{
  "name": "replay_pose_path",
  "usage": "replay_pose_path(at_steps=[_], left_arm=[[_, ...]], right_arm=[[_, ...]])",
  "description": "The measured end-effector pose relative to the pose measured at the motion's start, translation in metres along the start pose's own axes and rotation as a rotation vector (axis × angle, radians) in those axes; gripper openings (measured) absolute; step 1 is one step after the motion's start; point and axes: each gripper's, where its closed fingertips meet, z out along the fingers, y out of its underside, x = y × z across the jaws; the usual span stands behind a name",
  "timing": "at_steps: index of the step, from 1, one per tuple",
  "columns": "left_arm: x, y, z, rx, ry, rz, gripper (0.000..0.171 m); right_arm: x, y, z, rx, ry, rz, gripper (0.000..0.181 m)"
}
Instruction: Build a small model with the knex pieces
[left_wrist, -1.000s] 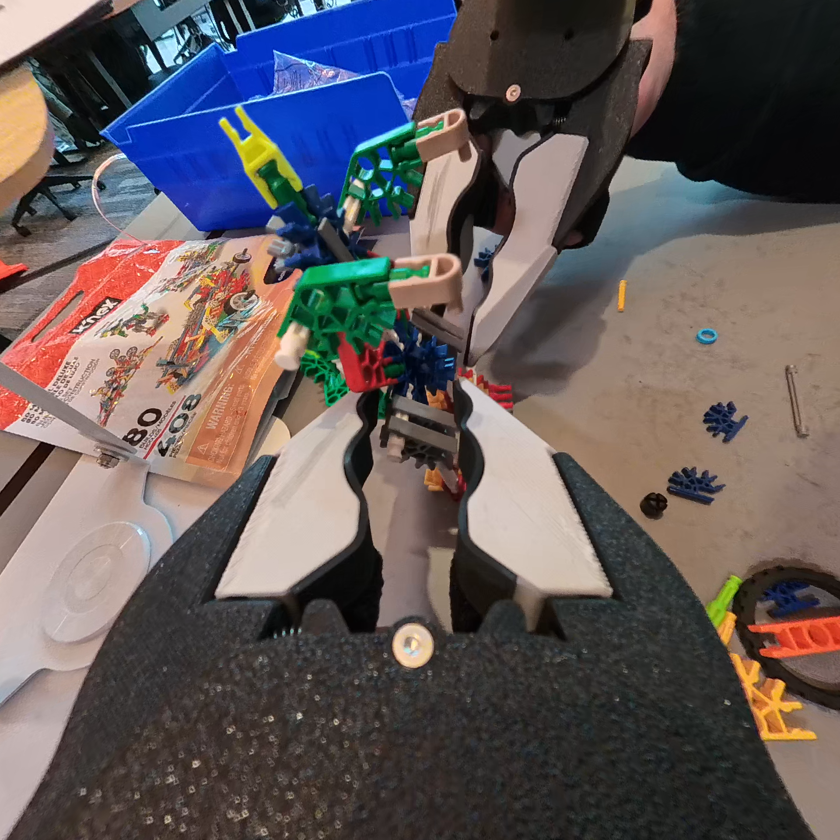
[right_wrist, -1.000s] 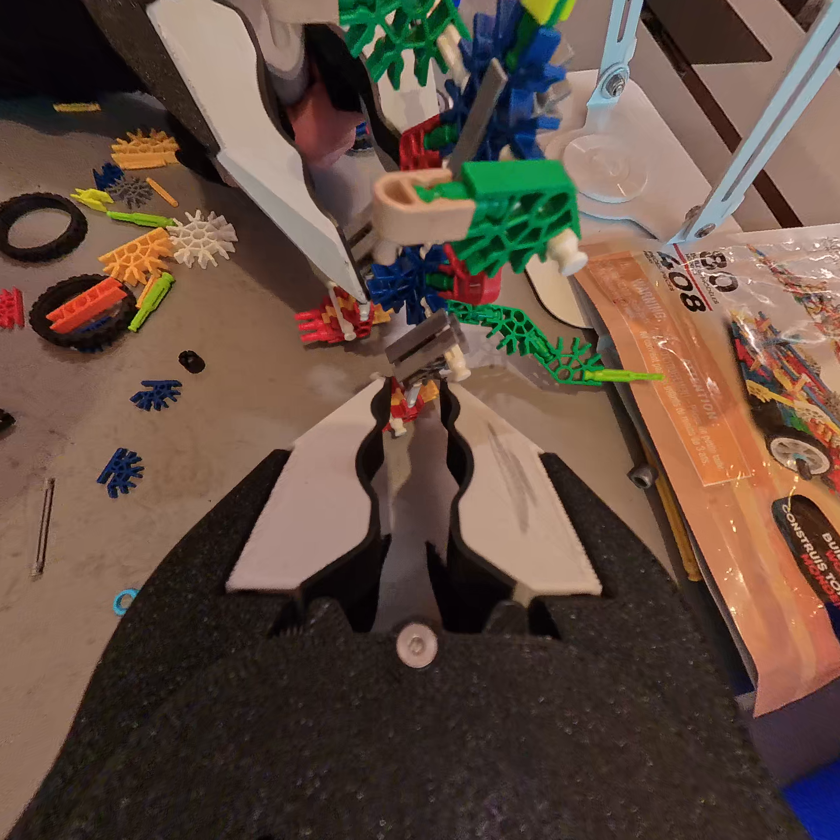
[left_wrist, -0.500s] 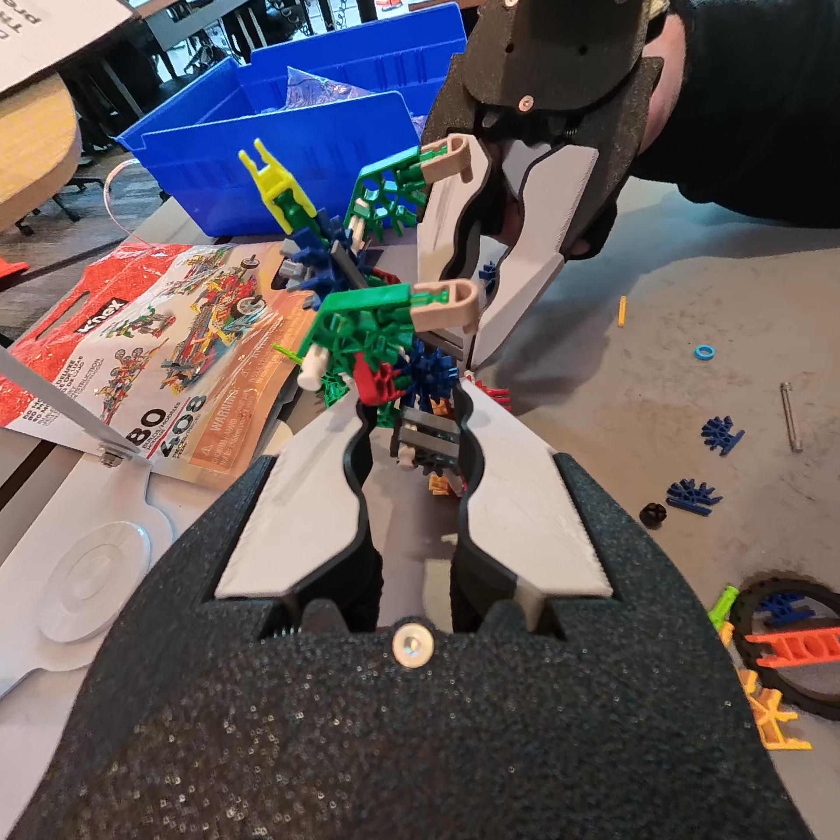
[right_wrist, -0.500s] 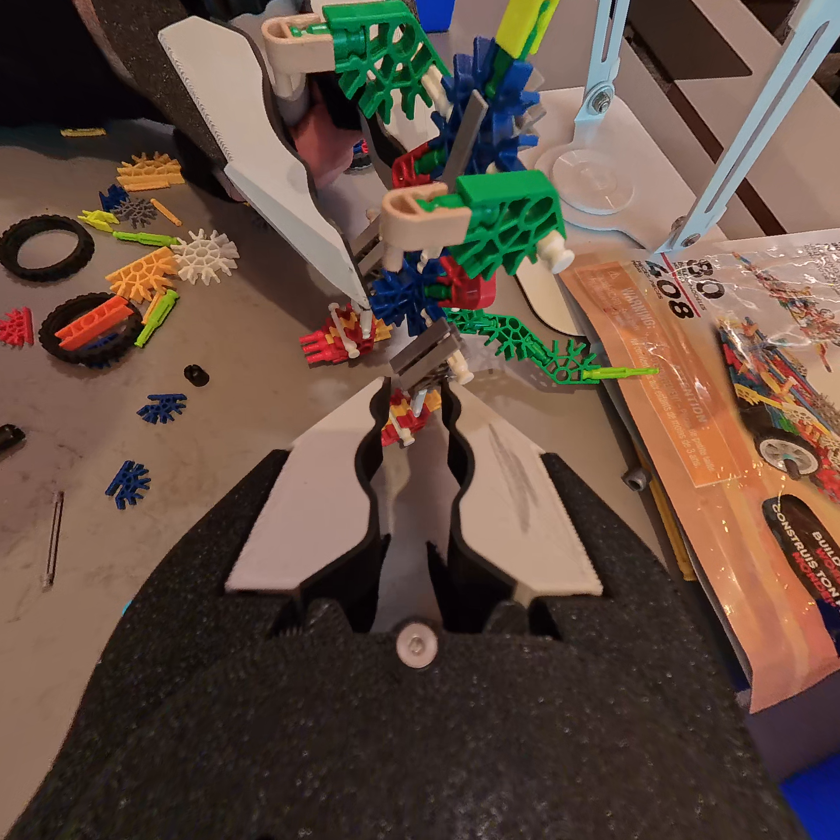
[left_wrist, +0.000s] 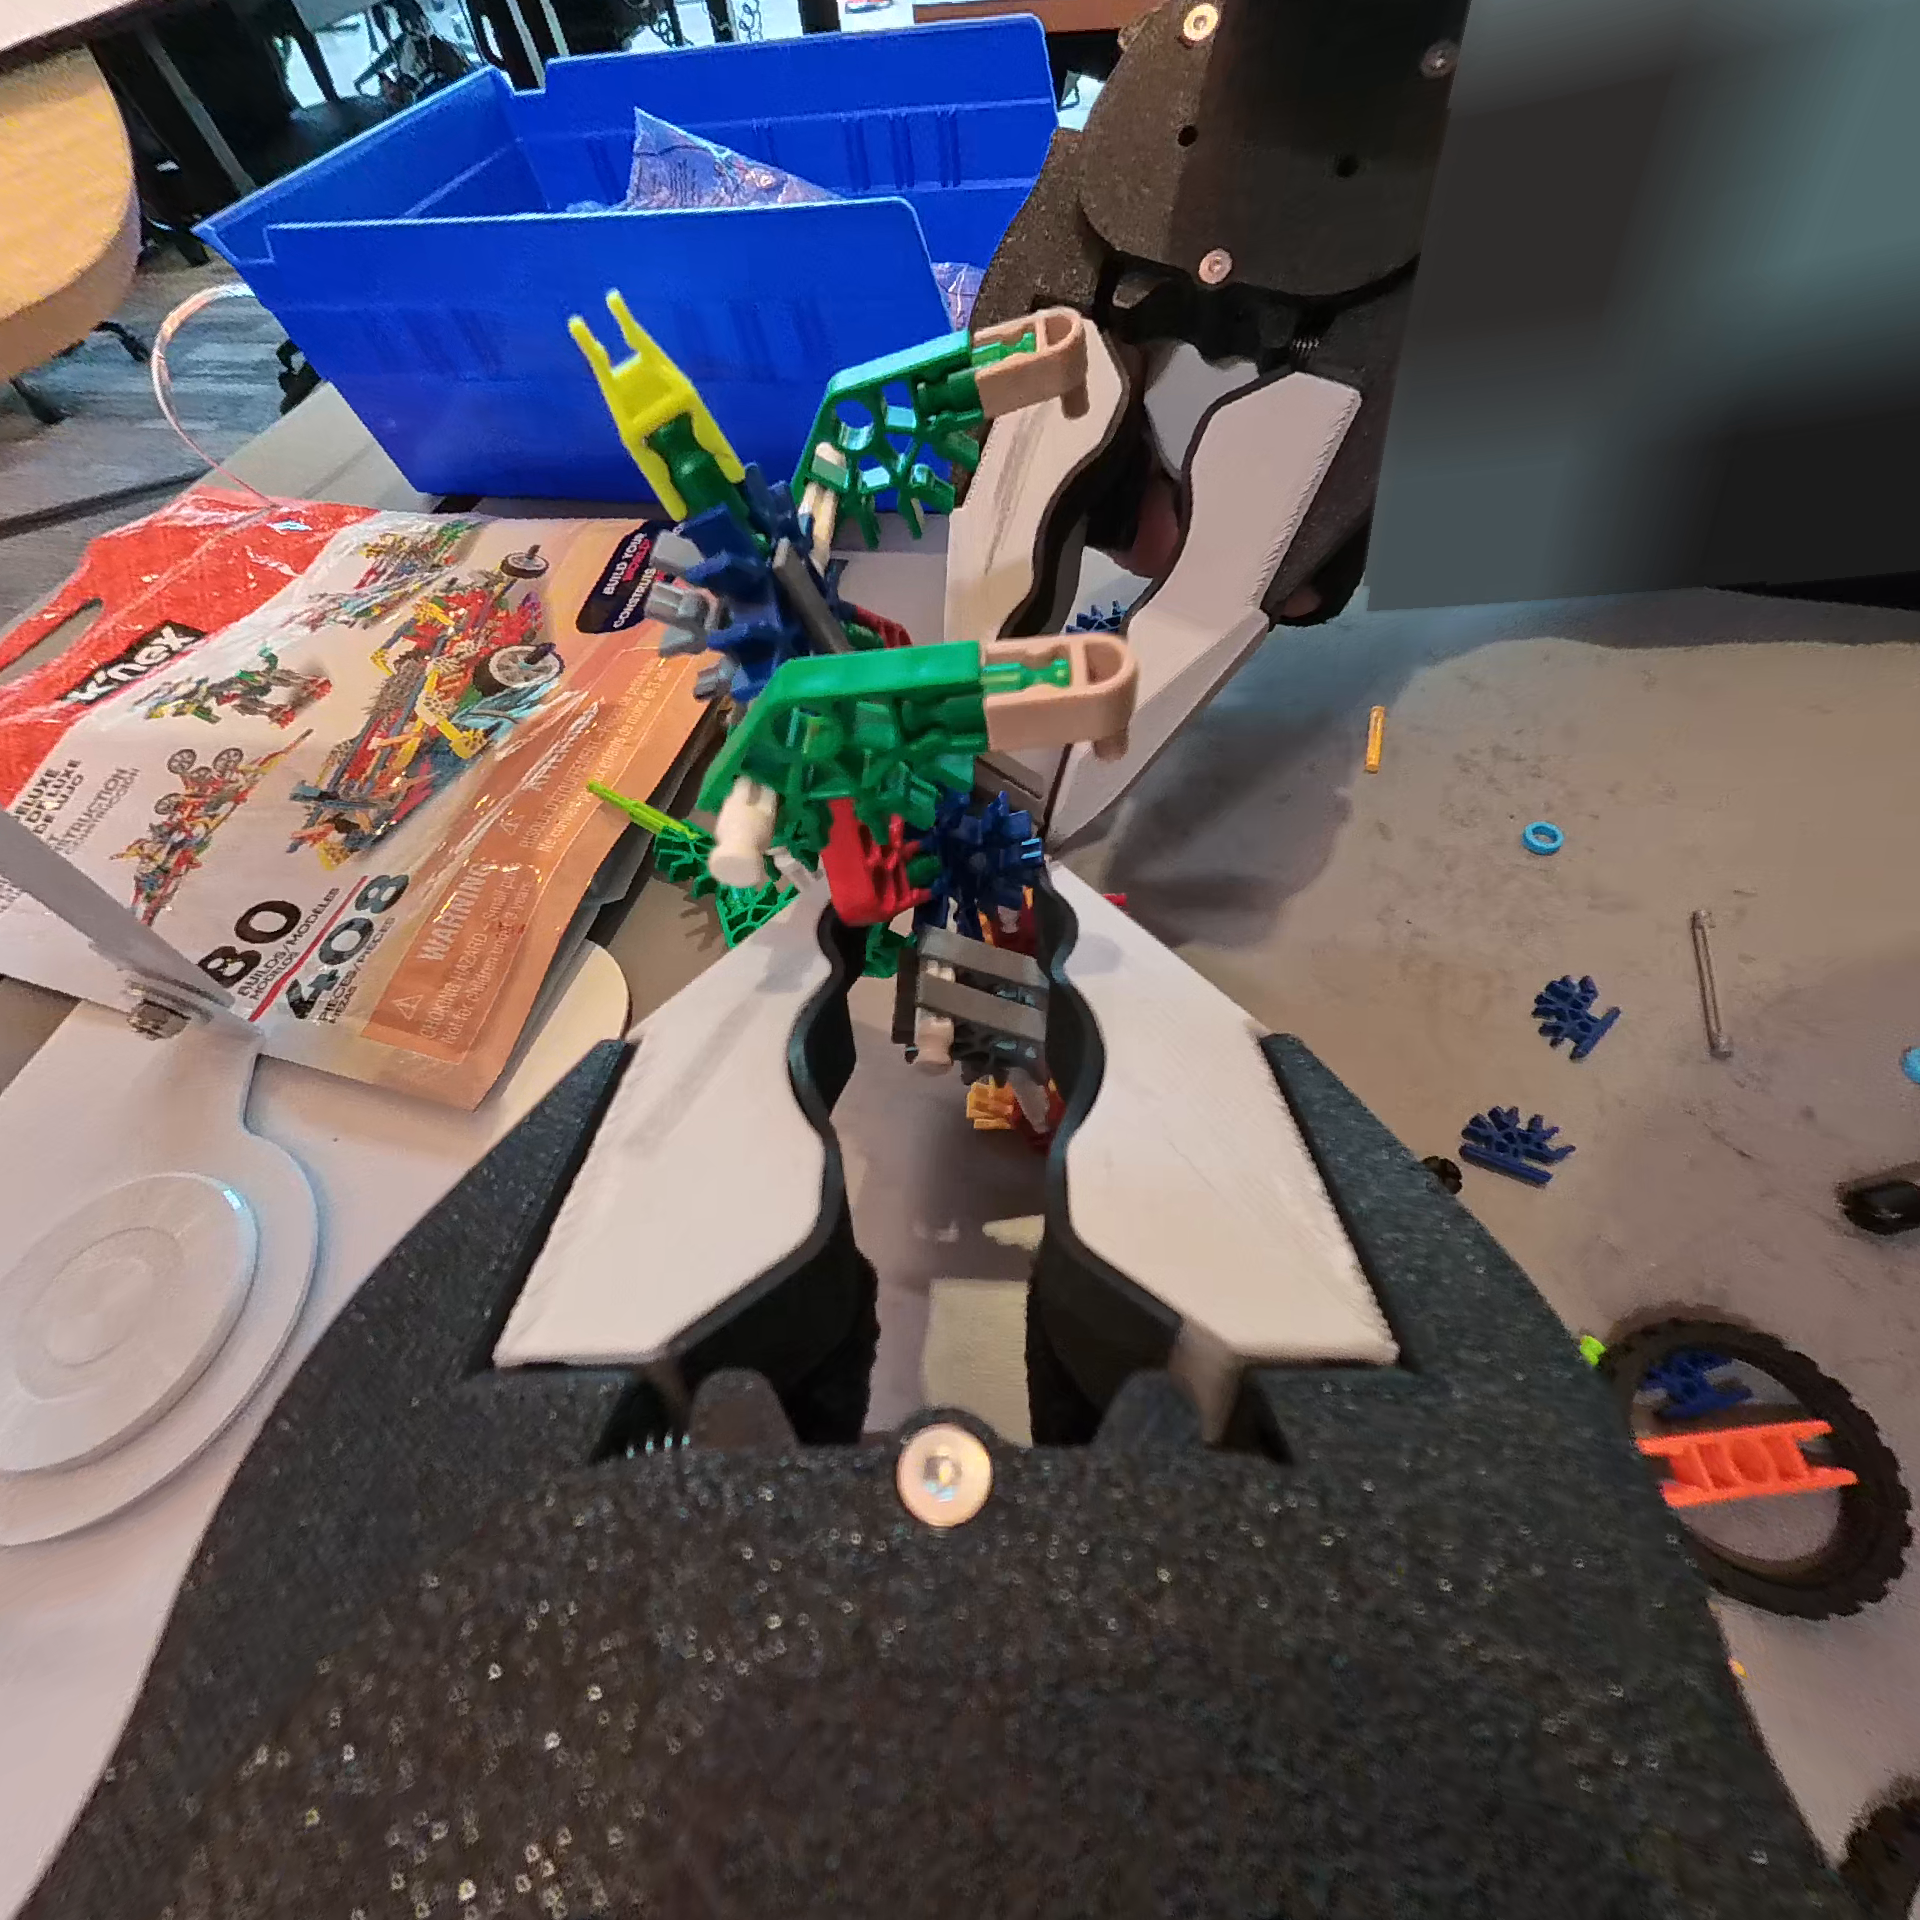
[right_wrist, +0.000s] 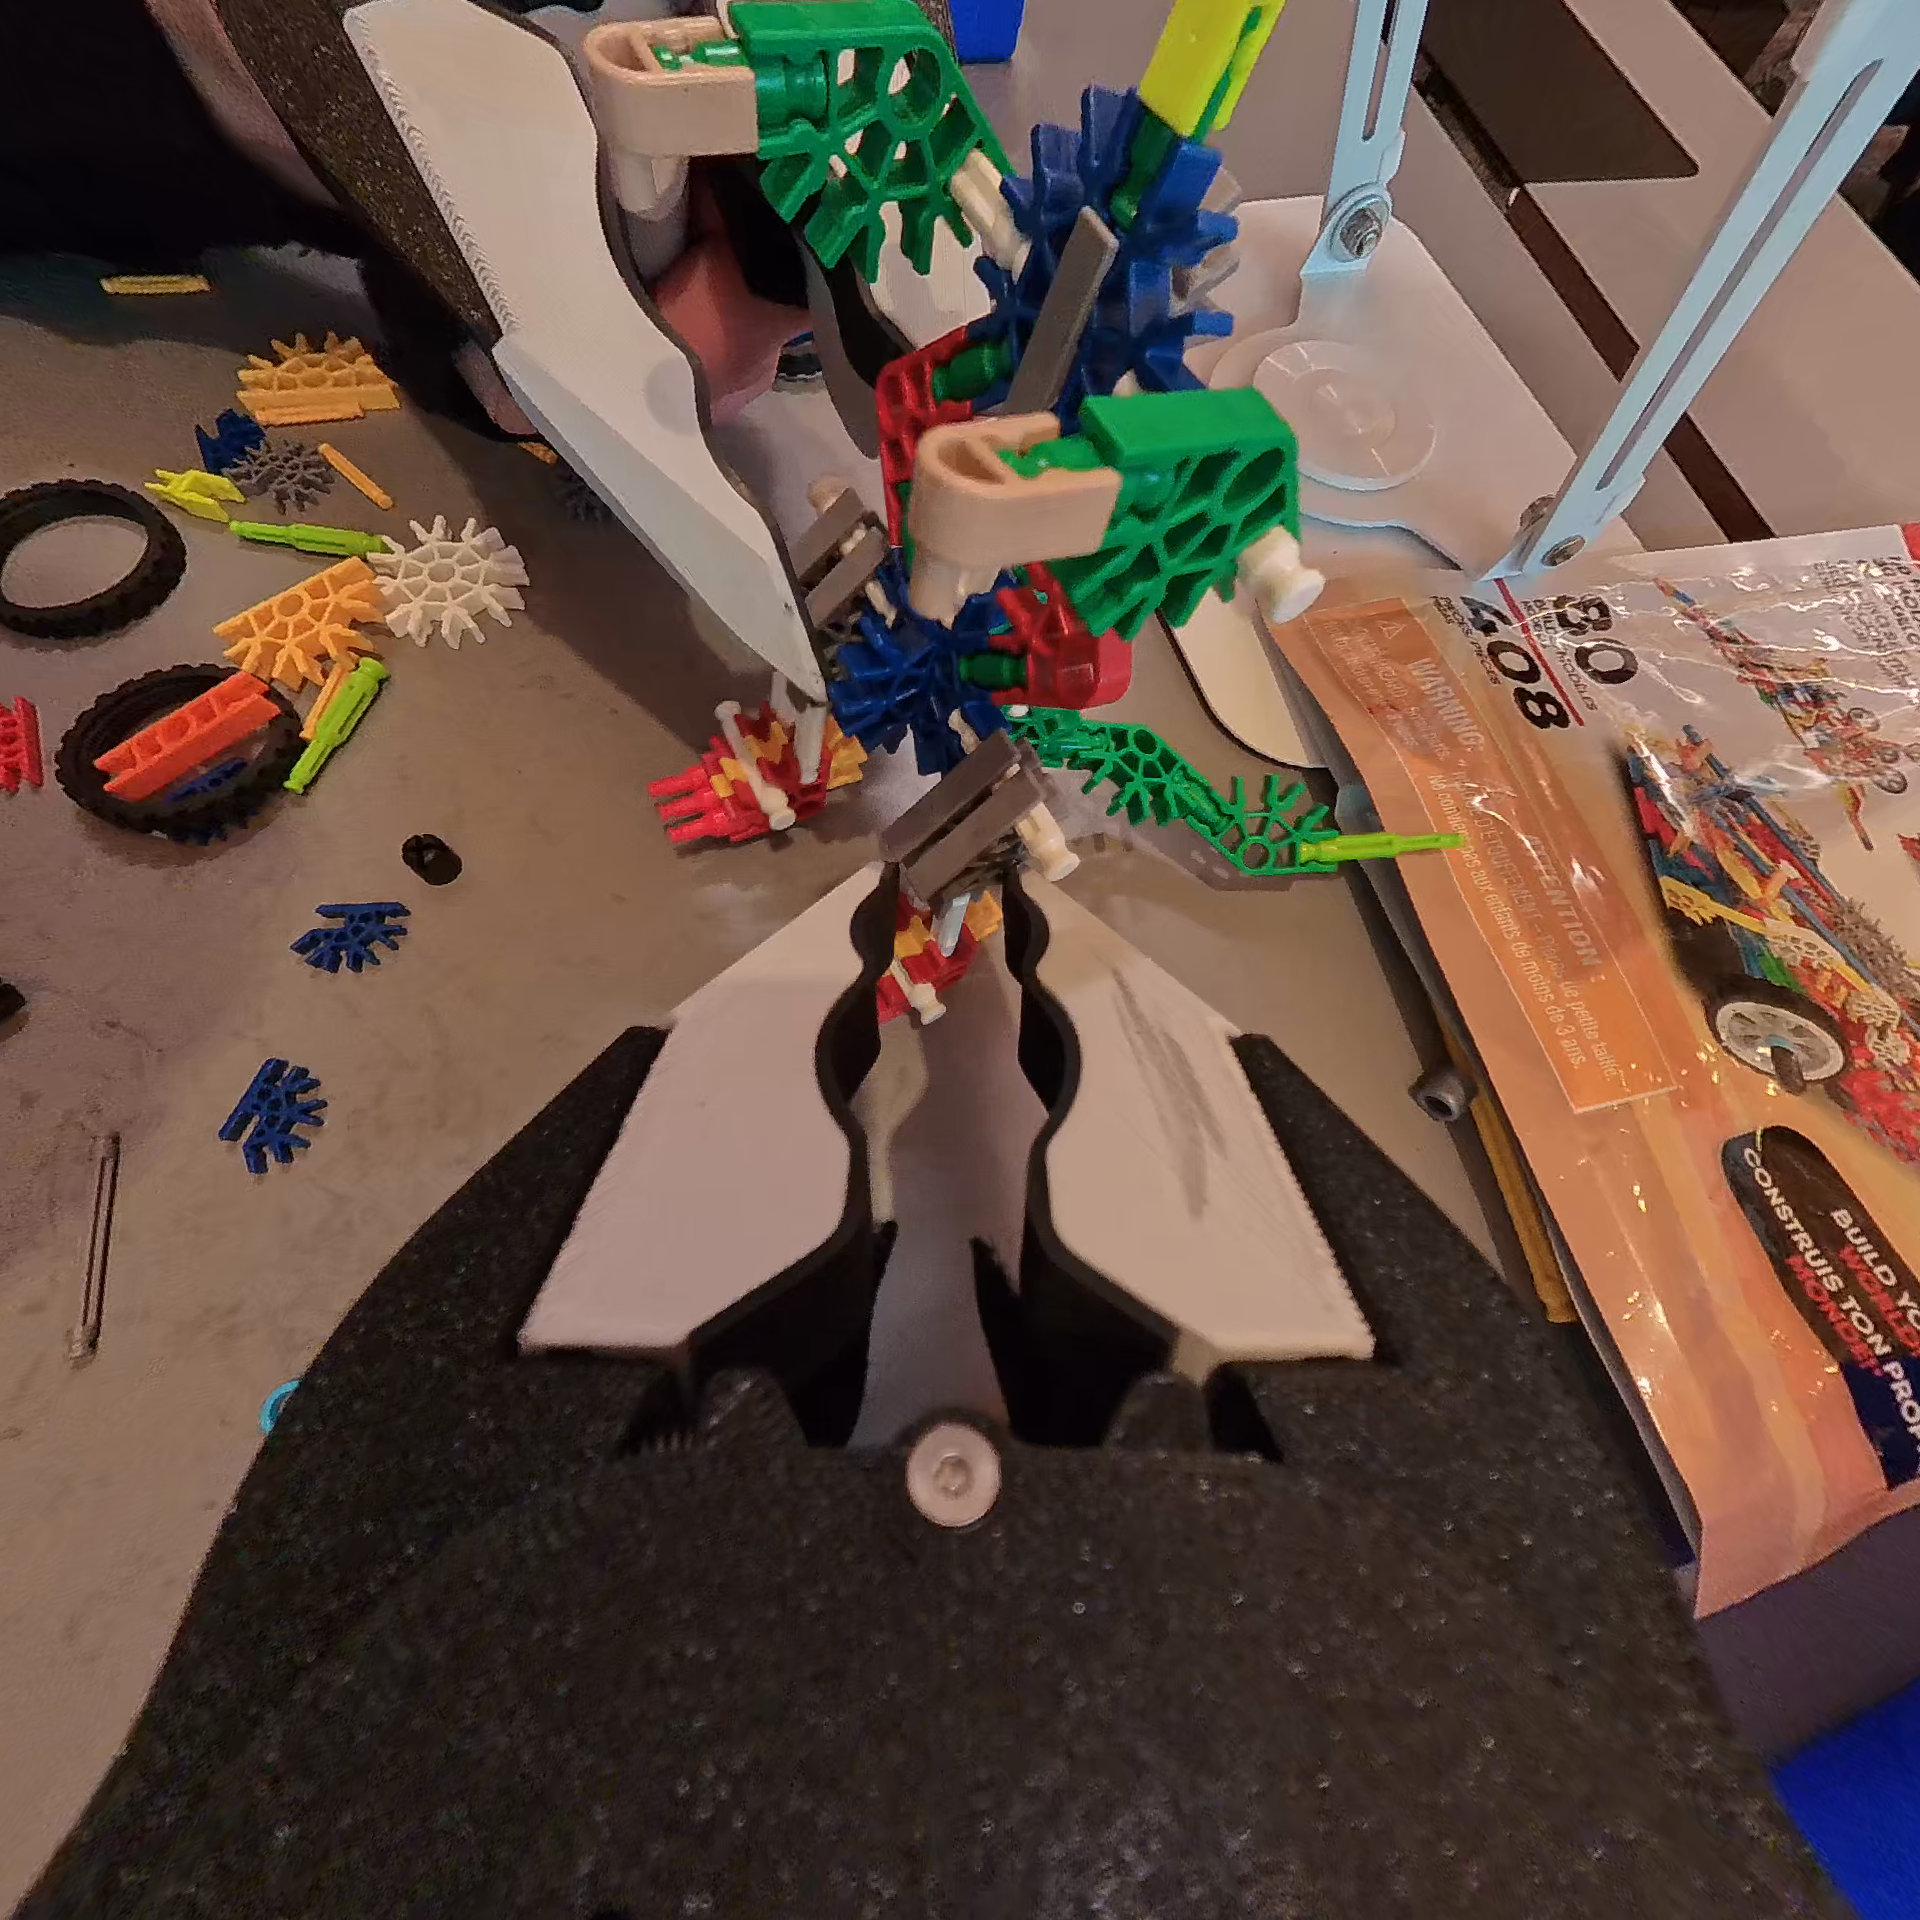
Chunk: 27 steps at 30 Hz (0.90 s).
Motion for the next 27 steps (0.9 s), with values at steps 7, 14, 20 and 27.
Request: replay_pose_path(at_steps=[7, 14, 20, 27], left_arm=[[-0.002, -0.001, 0.0, 0.008, 0.002, -0.035, 0.02], [-0.004, -0.002, -0.005, 0.008, -0.009, -0.005, 0.022], [-0.006, -0.004, -0.008, 0.016, -0.019, 0.002, 0.022], [-0.004, -0.007, -0.008, 0.026, -0.023, 0.024, 0.022]], right_arm=[[0.001, 0.001, 0.0, -0.004, 0.005, 0.0, 0.02], [0.001, -0.003, -0.005, 0.019, -0.009, 0.01, 0.021], [0.008, -0.011, -0.016, 0.067, 0.014, 0.026, 0.021], [0.013, -0.013, -0.015, 0.087, 0.037, 0.038, 0.035]])
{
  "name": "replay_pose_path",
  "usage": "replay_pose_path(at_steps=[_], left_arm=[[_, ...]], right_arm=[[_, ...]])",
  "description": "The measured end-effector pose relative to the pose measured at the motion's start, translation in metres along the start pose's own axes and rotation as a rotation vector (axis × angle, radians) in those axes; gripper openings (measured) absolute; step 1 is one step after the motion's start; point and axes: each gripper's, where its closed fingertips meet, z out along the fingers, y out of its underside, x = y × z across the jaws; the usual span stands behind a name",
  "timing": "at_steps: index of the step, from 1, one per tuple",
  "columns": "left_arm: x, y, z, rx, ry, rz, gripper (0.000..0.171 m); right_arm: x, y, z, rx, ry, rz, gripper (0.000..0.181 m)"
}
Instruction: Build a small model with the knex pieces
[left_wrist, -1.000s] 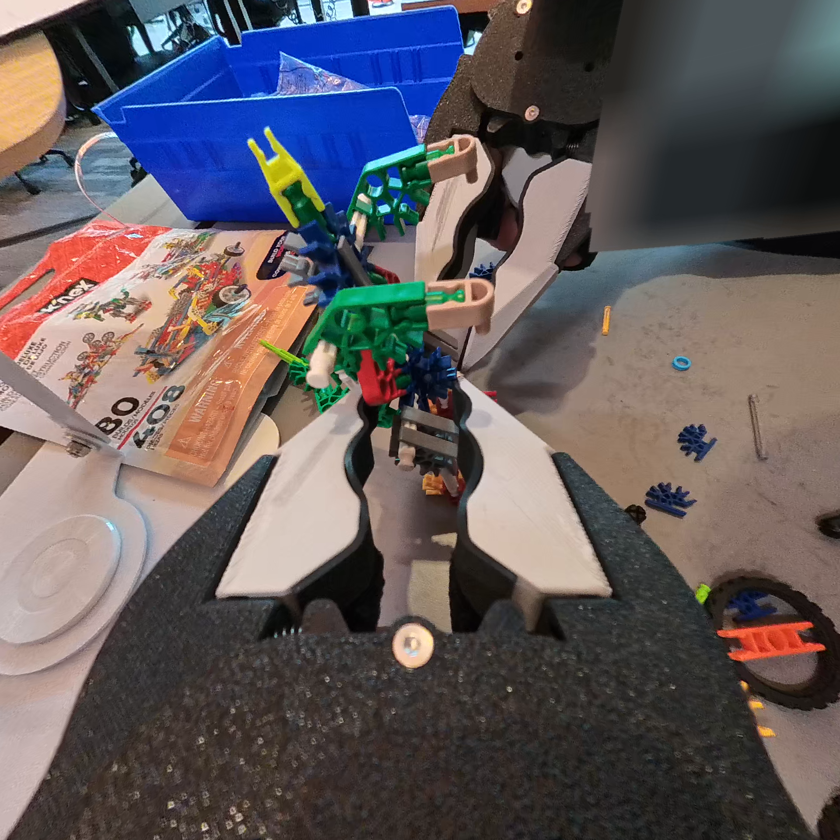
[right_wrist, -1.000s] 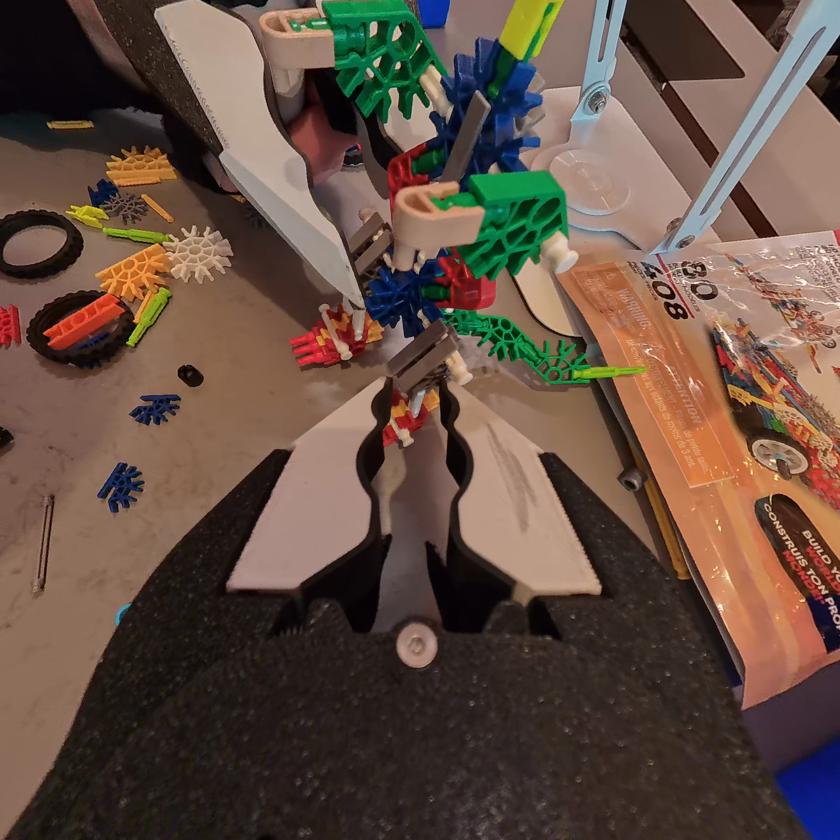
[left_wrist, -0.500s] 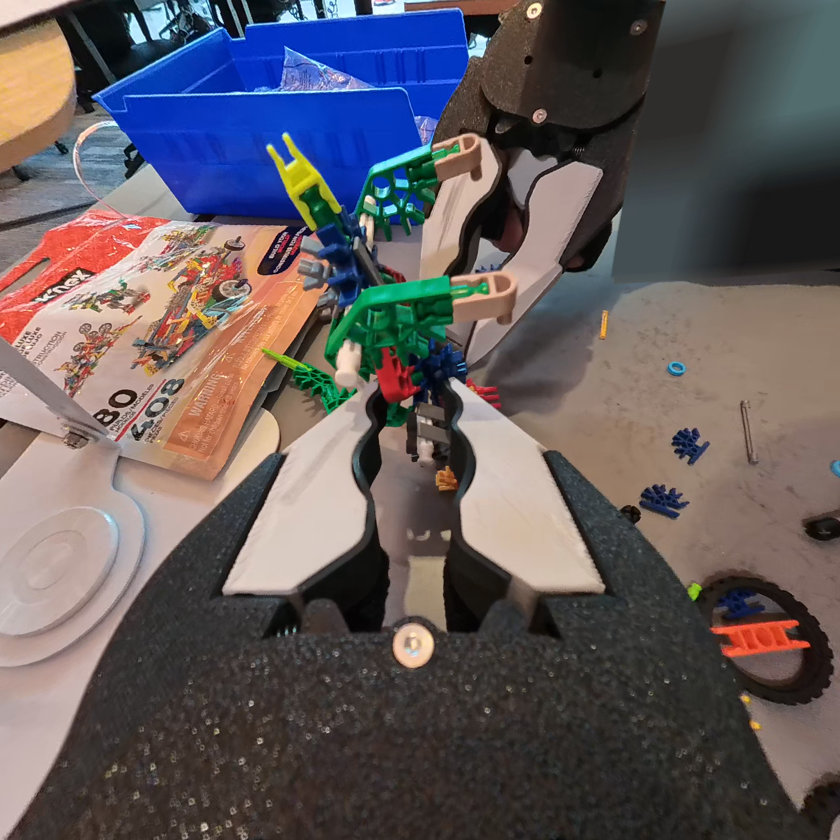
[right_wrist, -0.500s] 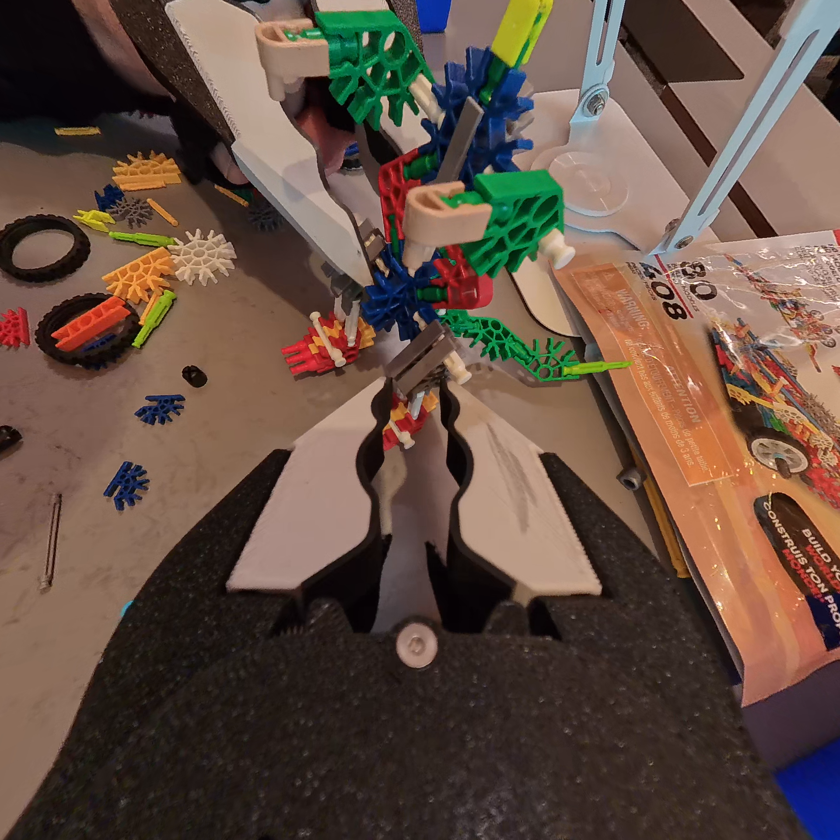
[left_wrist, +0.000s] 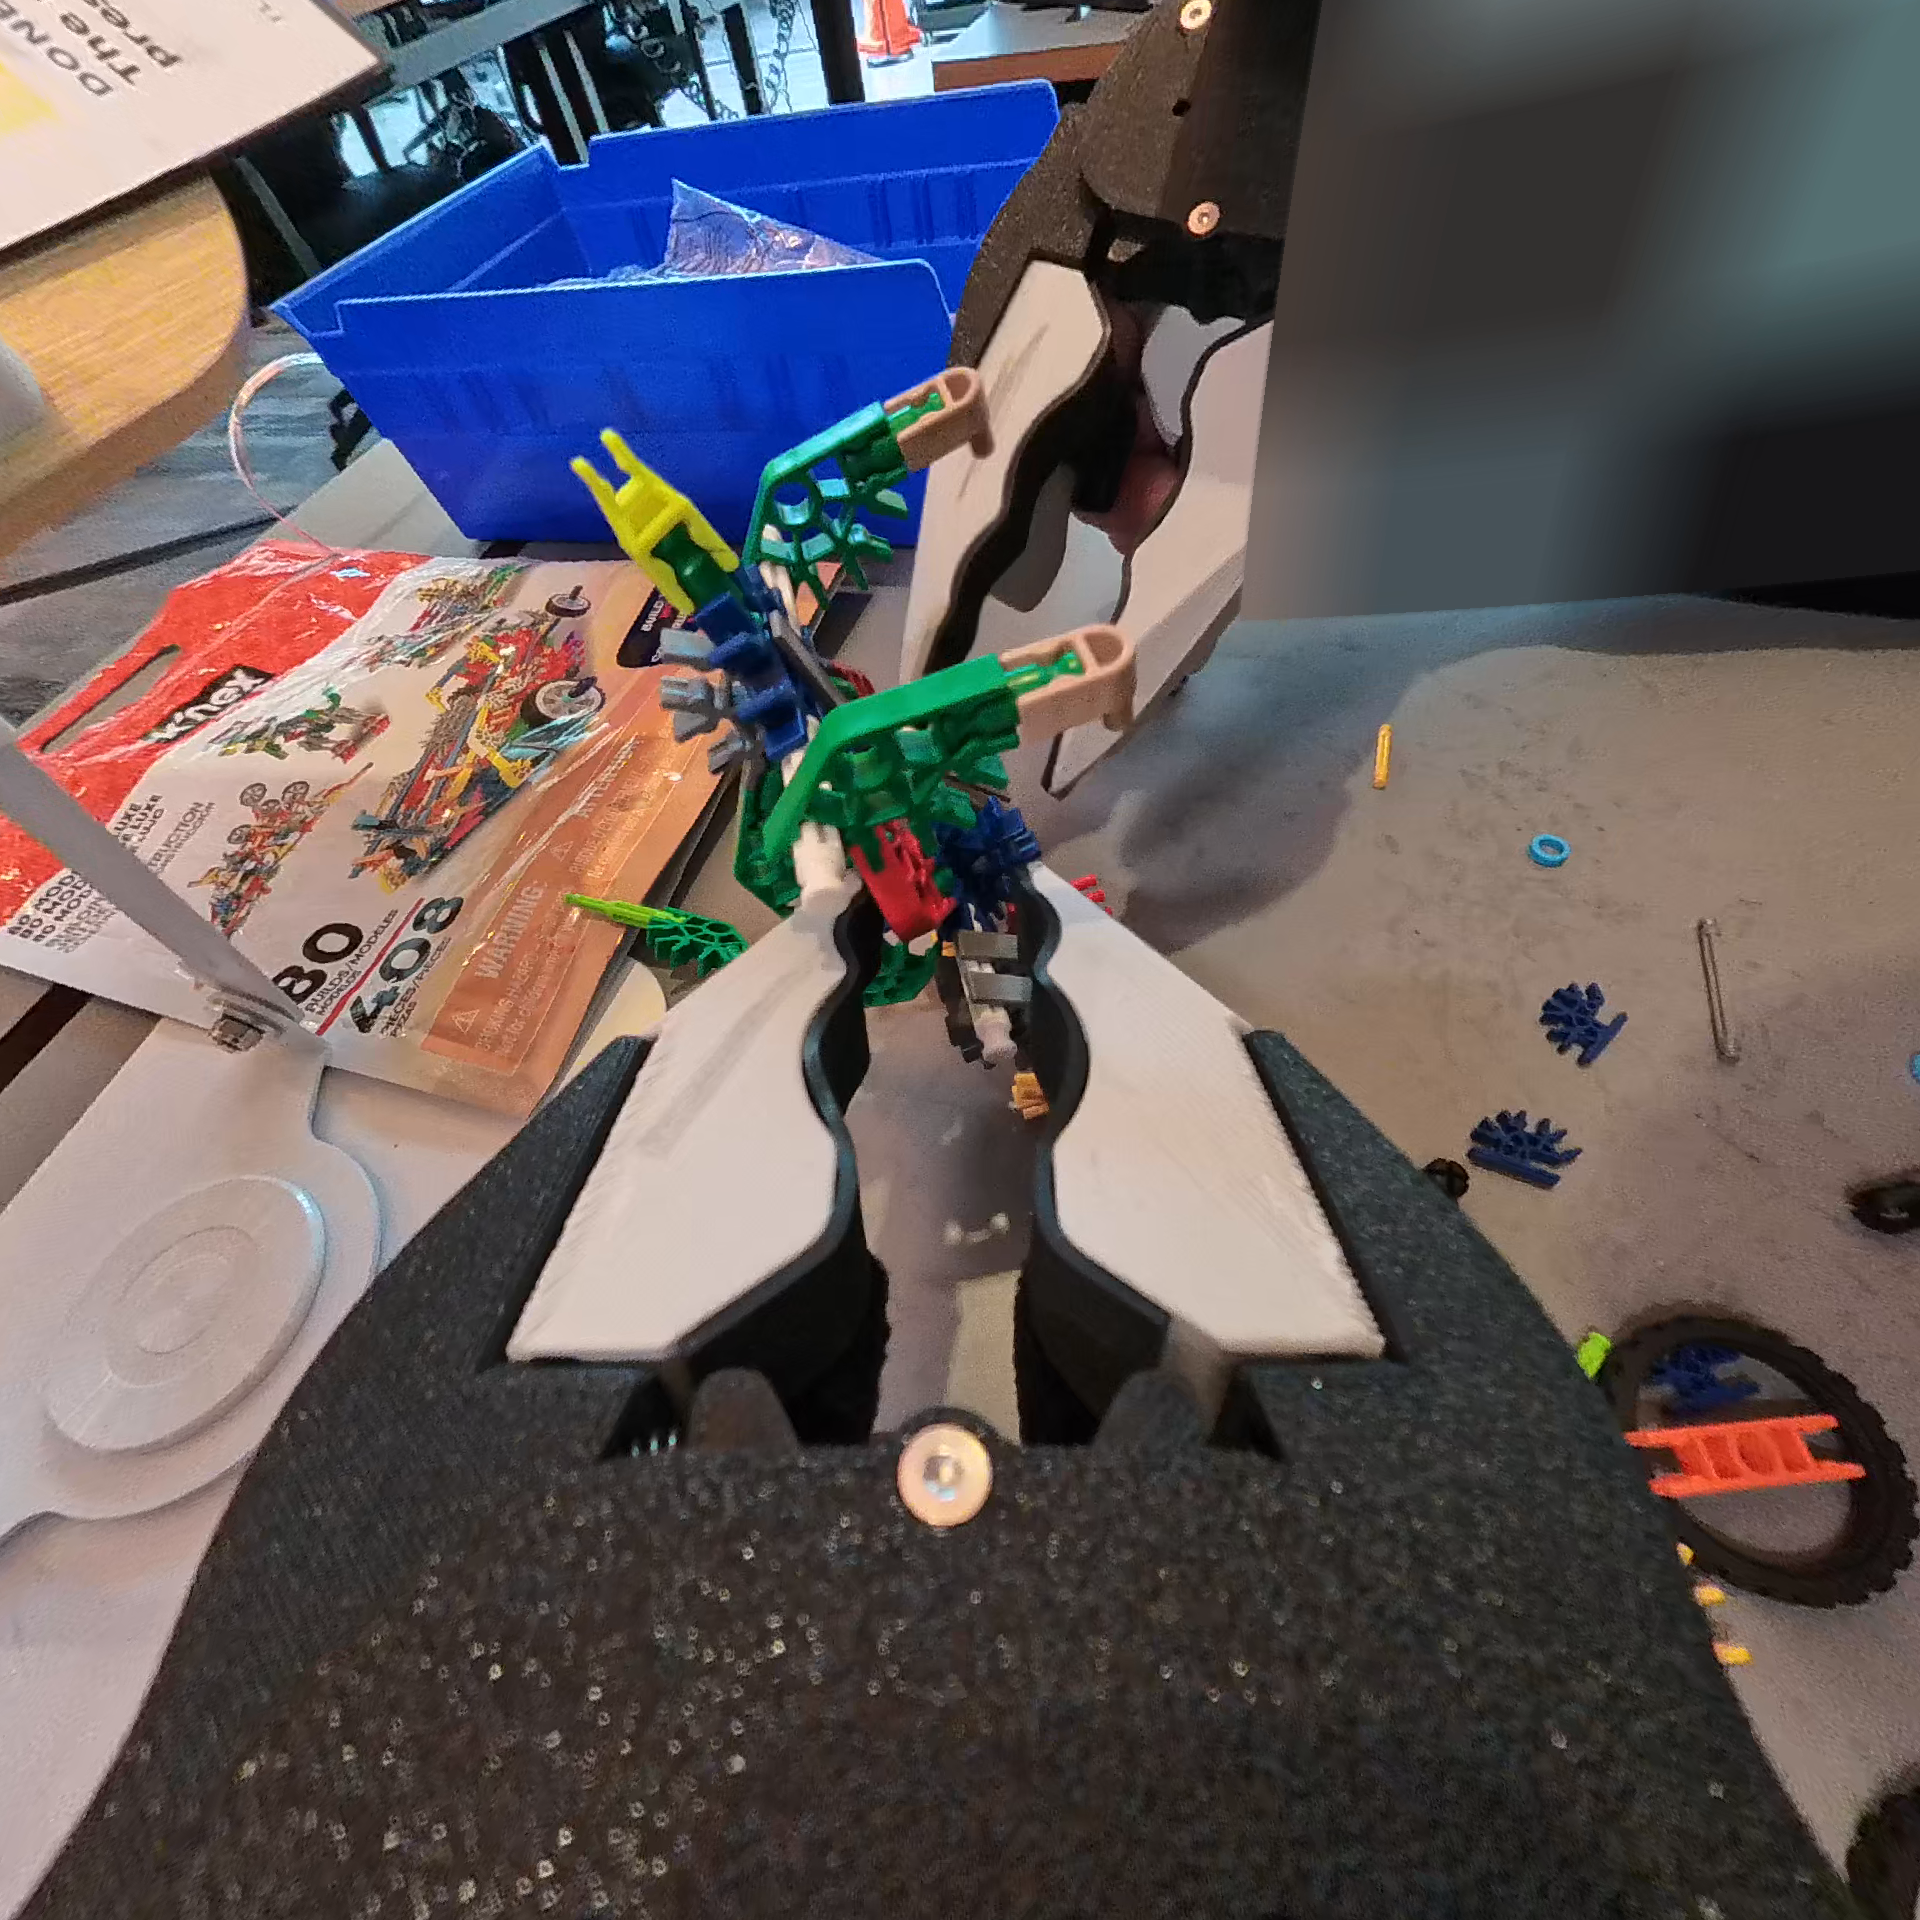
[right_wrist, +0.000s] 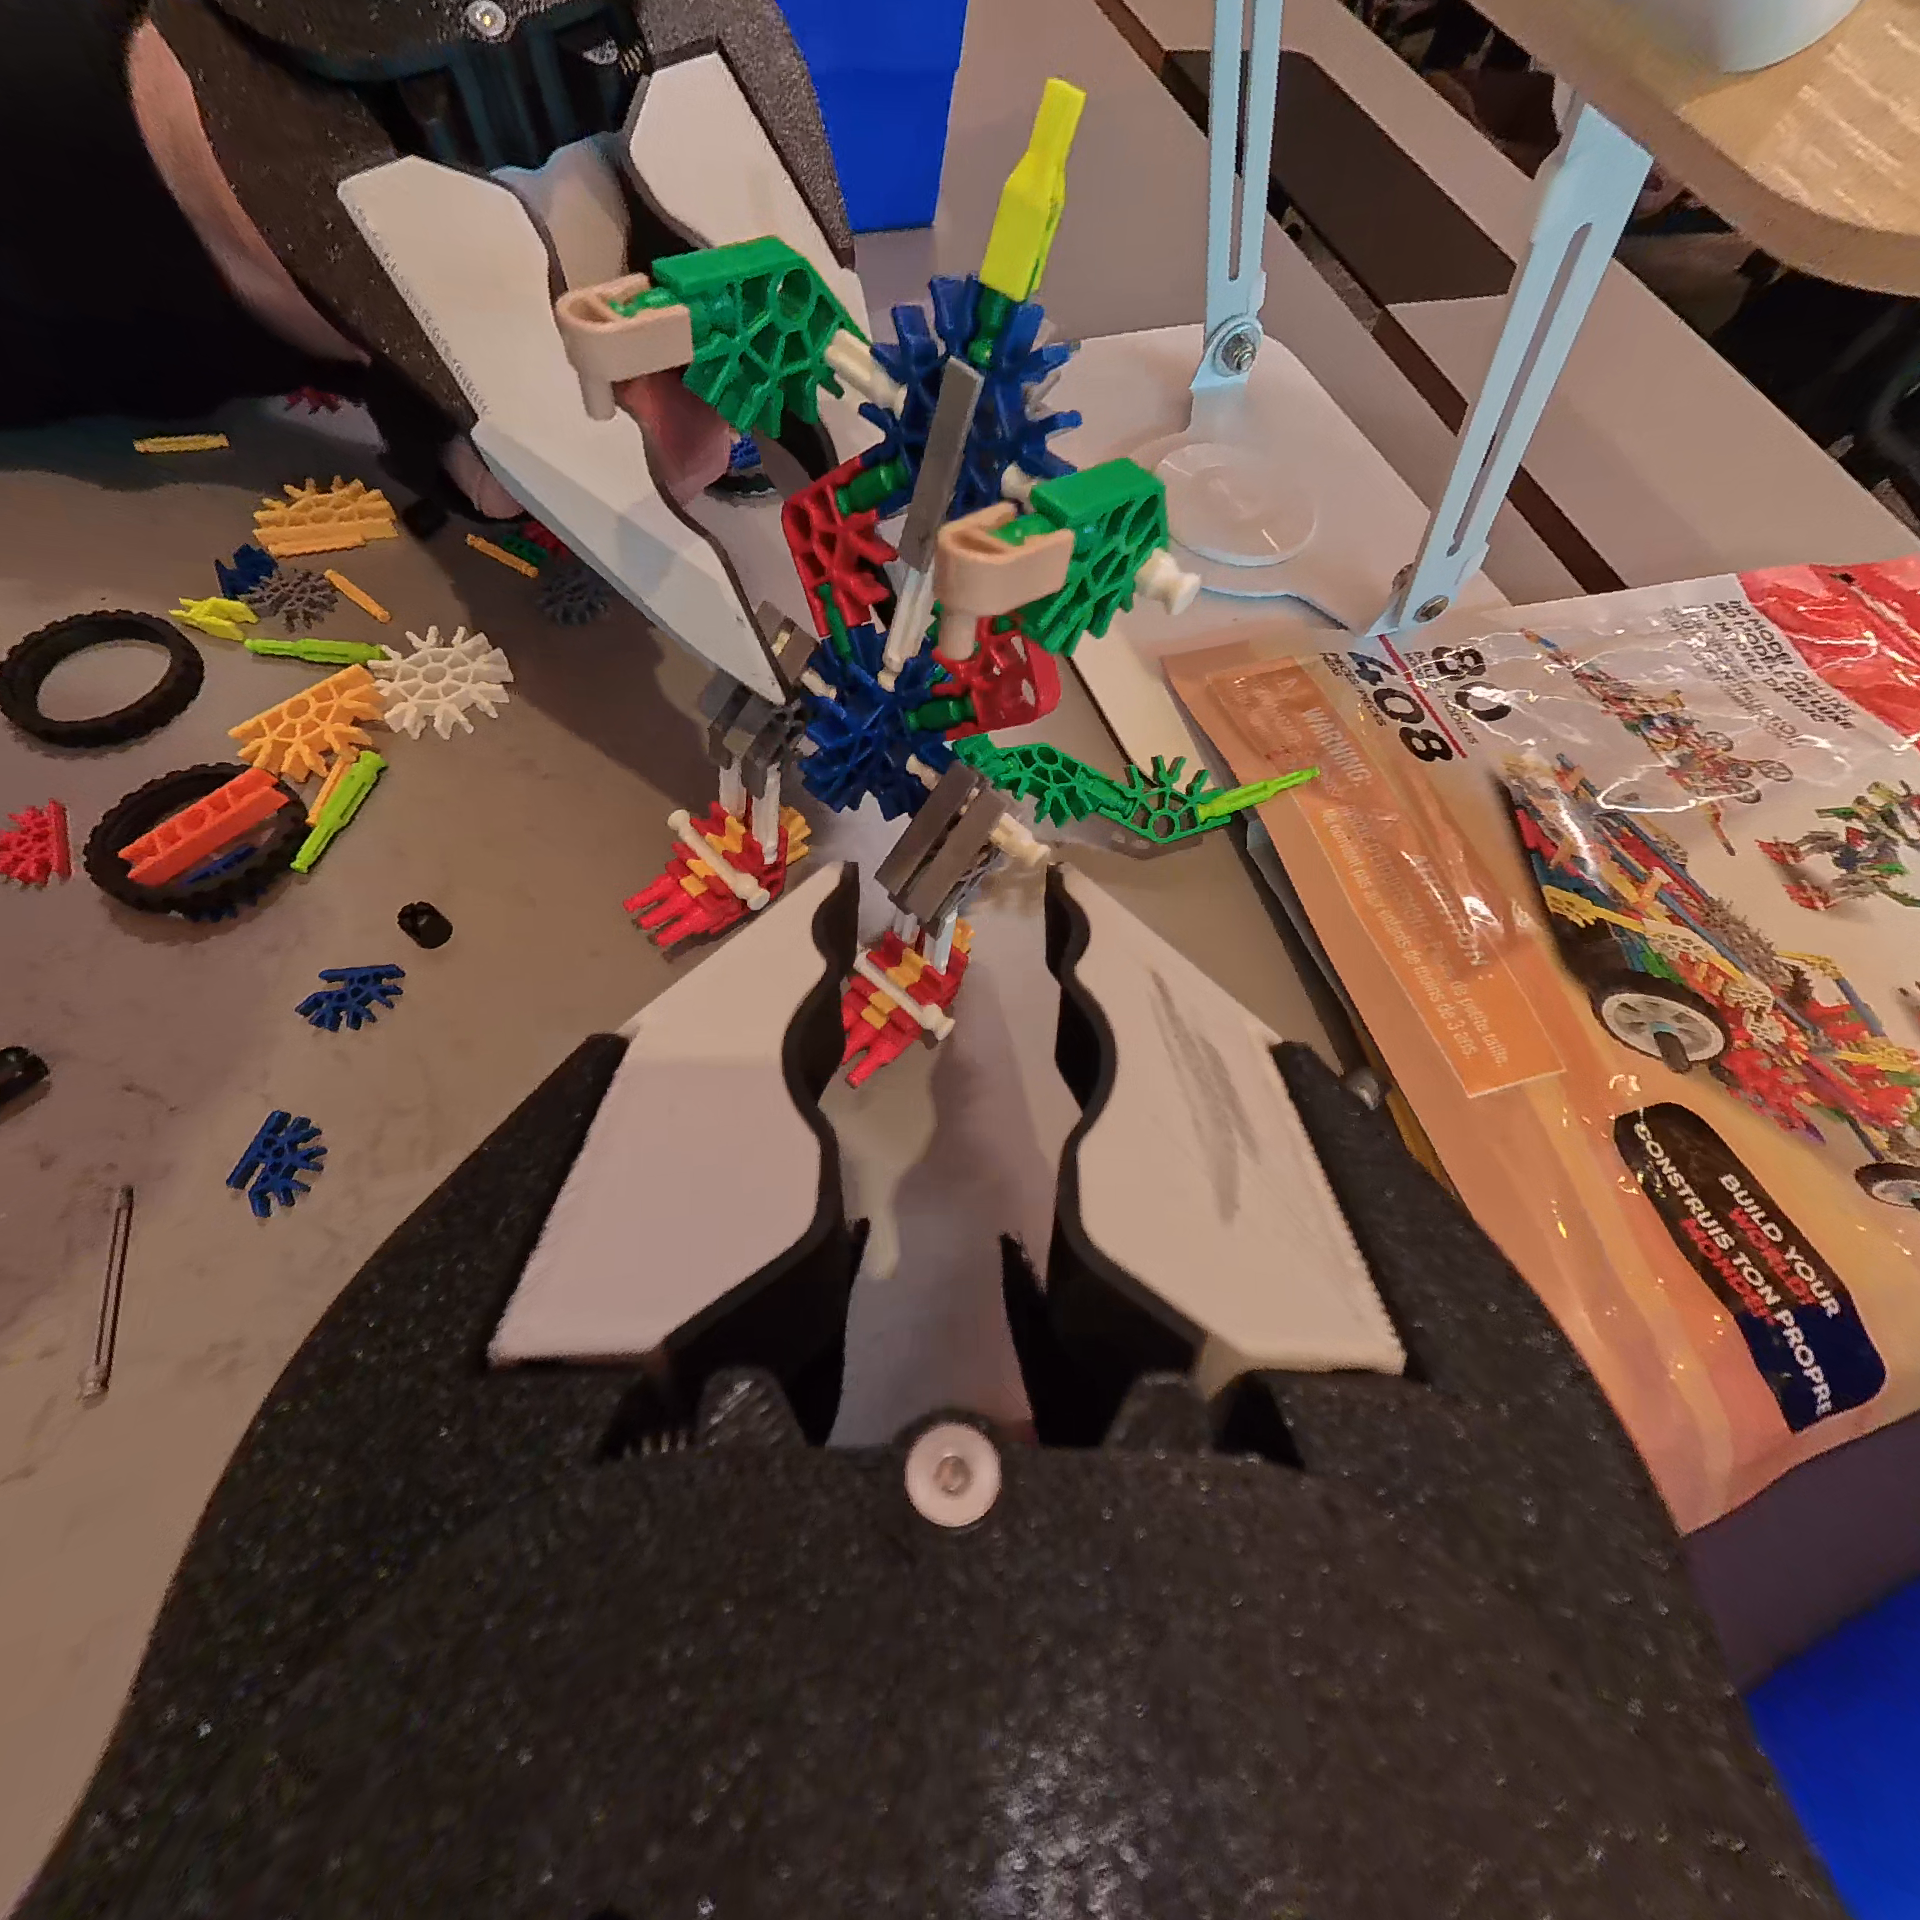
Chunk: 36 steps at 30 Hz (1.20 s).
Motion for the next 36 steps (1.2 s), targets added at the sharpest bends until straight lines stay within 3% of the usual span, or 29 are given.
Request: replay_pose_path(at_steps=[14, 36], left_arm=[[0.004, -0.003, 0.003, -0.004, -0.039, 0.088, 0.013], [0.0, -0.004, 0.0, -0.004, -0.054, 0.092, 0.036]], right_arm=[[0.0, 0.007, 0.013, -0.025, 0.03, -0.03, 0.036], [-0.001, 0.007, 0.013, -0.033, 0.024, -0.04, 0.036]])
